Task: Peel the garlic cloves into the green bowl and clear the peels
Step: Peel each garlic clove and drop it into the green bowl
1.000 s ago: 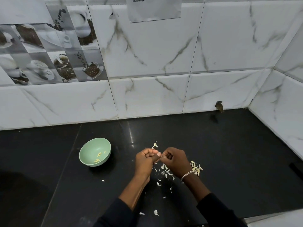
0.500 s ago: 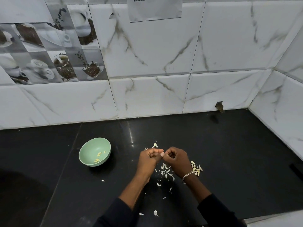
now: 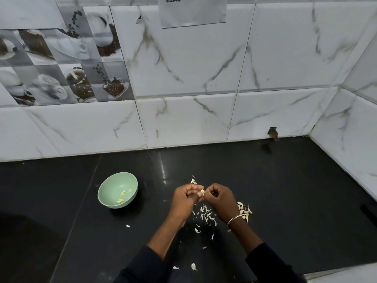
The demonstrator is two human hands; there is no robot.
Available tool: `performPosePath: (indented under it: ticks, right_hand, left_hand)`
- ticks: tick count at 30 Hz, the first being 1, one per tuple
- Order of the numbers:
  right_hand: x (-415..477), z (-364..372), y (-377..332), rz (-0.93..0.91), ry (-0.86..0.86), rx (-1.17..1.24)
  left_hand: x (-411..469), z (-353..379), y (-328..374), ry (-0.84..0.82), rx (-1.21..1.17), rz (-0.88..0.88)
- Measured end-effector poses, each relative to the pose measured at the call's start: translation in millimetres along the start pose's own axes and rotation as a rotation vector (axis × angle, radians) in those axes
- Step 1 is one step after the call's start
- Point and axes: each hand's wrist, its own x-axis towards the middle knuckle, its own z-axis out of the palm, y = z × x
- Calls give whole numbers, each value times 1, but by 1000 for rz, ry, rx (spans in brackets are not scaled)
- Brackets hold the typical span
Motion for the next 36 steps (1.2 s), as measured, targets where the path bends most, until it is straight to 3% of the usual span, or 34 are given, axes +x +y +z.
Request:
performPosePath:
  ticks: [11,25,30,36]
  right_hand:
    - [2,-4,0,120,-73,170]
    - [5,-3,8,103,-136,199]
    - [7,-1,9,174,-99,291]
    - [10,1,35,298,-66,229]
  left_hand:
    - [0,3,1,0,-81,-44]
    - [0,-2,-5,-48,-84,-24]
    - [3,-7,-9,8,-265,-107]
    - [5,-15,-21,117,-314,-147]
